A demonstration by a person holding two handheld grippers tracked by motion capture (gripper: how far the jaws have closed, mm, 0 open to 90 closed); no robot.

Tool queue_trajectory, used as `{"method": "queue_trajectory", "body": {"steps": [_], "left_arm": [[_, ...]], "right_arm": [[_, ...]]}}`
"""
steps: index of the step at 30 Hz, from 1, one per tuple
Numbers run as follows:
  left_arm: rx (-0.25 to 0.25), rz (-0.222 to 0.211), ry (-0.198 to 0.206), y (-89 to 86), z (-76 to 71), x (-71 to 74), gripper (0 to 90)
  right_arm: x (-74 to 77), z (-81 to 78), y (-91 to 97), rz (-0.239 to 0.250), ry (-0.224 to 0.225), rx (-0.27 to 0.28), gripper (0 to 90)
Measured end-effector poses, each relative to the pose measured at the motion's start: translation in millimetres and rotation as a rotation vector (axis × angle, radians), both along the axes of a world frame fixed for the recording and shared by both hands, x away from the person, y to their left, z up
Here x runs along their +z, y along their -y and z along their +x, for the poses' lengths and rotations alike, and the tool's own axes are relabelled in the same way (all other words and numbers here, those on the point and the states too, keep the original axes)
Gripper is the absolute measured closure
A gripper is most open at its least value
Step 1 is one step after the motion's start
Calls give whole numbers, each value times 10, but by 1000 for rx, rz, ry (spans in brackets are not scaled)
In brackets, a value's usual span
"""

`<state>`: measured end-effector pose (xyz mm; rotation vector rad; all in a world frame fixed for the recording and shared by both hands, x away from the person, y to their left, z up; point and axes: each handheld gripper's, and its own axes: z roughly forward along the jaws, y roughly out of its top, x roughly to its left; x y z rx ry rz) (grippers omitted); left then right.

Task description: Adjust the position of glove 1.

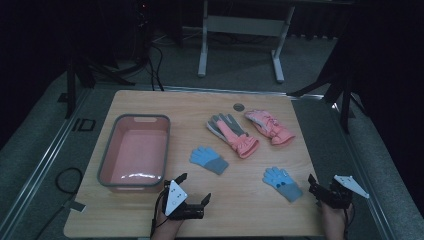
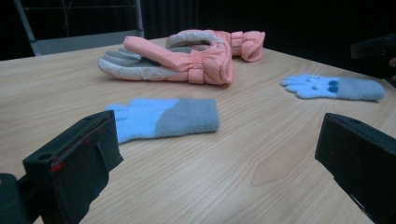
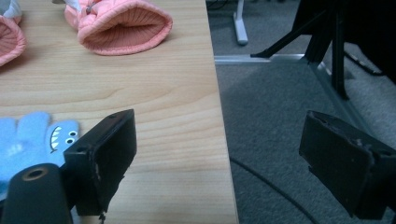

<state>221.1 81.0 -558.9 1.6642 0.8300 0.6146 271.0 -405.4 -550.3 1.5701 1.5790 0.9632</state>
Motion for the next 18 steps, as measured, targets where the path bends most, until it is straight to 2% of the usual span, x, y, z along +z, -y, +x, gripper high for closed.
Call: {"method": "queue_trajectory", "body": {"steps": [3, 5, 8, 9, 11, 14, 16, 17, 18], "left_arm": [[-2, -7, -1, -8, 1, -1, 0], [-13, -9, 8, -10, -5, -3, 0], [-22, -5, 12, -1, -5, -3, 0], [-27, -1, 15, 8, -8, -3, 0], [-28, -6, 17, 0, -9, -4, 0], [-23, -23, 7, -17, -1, -5, 0], [-21, -27, 4, -19, 3, -5, 0], [-25, -28, -2, -18, 11, -4, 0], [-26, -28, -6, -14, 17, -3, 0]], "right_arm": [[19, 4, -22, 1, -32, 8, 108], [36, 5, -40, -23, -37, 29, 108], [49, 21, -59, -33, -49, 55, 108], [83, 50, -72, -38, -65, 74, 108], [139, 74, -73, -18, -77, 90, 108], [286, 103, -75, -38, -59, 98, 109], [337, 123, -69, -34, -68, 117, 123], [453, 172, -54, 11, -104, 160, 137], [488, 188, -52, 22, -113, 174, 137]]}}
